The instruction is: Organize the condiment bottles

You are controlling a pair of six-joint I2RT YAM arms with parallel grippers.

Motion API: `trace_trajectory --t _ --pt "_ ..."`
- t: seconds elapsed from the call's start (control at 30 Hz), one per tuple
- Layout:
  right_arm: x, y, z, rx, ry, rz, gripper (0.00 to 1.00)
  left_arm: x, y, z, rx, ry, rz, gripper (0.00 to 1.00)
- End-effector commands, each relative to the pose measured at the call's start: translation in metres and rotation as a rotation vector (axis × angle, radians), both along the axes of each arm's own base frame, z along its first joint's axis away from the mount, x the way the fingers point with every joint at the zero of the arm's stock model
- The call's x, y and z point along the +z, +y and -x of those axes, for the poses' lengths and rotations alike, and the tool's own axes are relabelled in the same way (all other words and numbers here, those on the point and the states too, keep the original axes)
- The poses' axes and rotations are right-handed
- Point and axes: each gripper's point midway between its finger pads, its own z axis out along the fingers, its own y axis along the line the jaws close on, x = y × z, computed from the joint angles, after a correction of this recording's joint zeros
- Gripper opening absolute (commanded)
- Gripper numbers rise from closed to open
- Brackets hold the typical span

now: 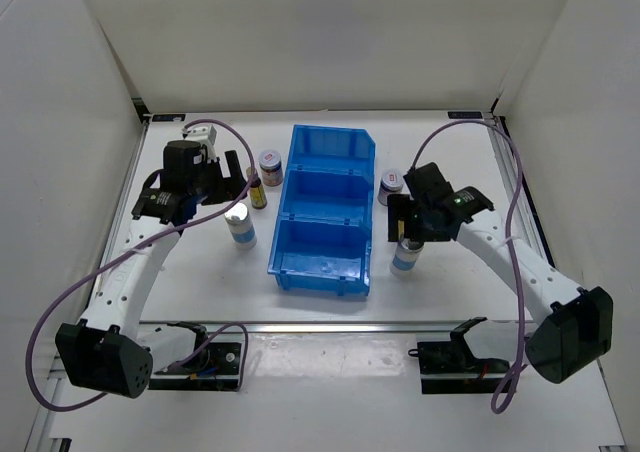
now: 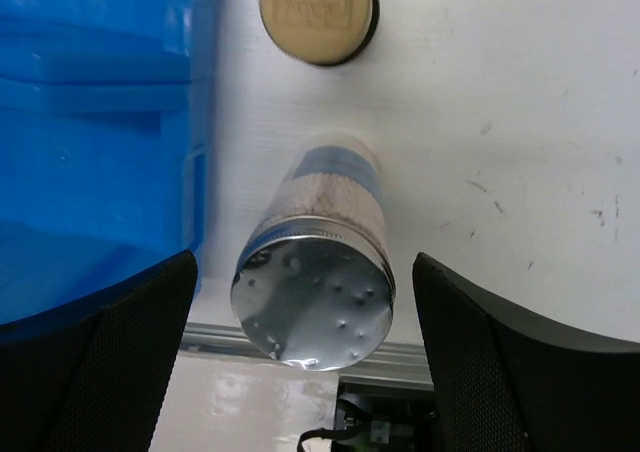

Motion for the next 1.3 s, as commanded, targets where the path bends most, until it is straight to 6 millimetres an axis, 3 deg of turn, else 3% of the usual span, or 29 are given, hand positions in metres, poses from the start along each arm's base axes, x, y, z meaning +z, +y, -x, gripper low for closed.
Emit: trace_trajectory --t 0.0,0.1,0.27,0.33,0.37,0.47,0.63,0.77,1.03,1.17,1.27 --pt "-0.014 -0.007 0.011 -0.062 0.052 0.035 0.91 0.013 -0.003 0.000 -0.012 -0.044 0.022 1.00" --pt "-0.024 -0.008 0.017 -0.066 0.086 0.042 0.86 0.010 -0.004 -0.001 -0.012 -0.035 0.020 1.00" --pt "-0.025 -0.009 0.021 -0.078 0.098 0.052 0.59 0.007 -0.006 -0.002 -0.019 -0.023 0.024 1.00" --pt "-0.013 -0.007 0.018 -0.069 0.044 0.050 0.50 0.007 -0.006 -0.002 -0.019 -0.023 0.024 1.00" --pt "-0.002 -0.006 0.016 -0.057 0.009 0.052 0.39 0.007 -0.006 -0.002 -0.019 -0.023 0.024 1.00" --pt "0.018 0.000 0.020 -0.017 -0.031 0.073 0.29 0.004 -0.007 -0.002 -0.026 -0.013 0.027 1.00" --pt "0.069 0.047 0.026 0.151 -0.145 -0.001 0.26 -0.003 -0.009 -0.002 -0.034 0.006 0.029 1.00" --pt "0.085 0.082 0.030 0.242 -0.177 -0.016 0.26 -0.003 -0.009 -0.002 -0.034 0.006 0.029 1.00" --pt "0.061 0.136 0.019 0.353 -0.155 0.058 0.26 -0.003 -0.007 -0.002 -0.026 0.005 0.024 1.00" --pt "0.040 0.148 0.015 0.366 -0.115 0.076 0.26 -0.003 -0.009 -0.002 -0.035 0.006 0.030 1.00" --pt "0.034 0.161 0.014 0.384 -0.100 0.043 0.33 -0.003 -0.009 -0.002 -0.035 0.006 0.030 1.00"
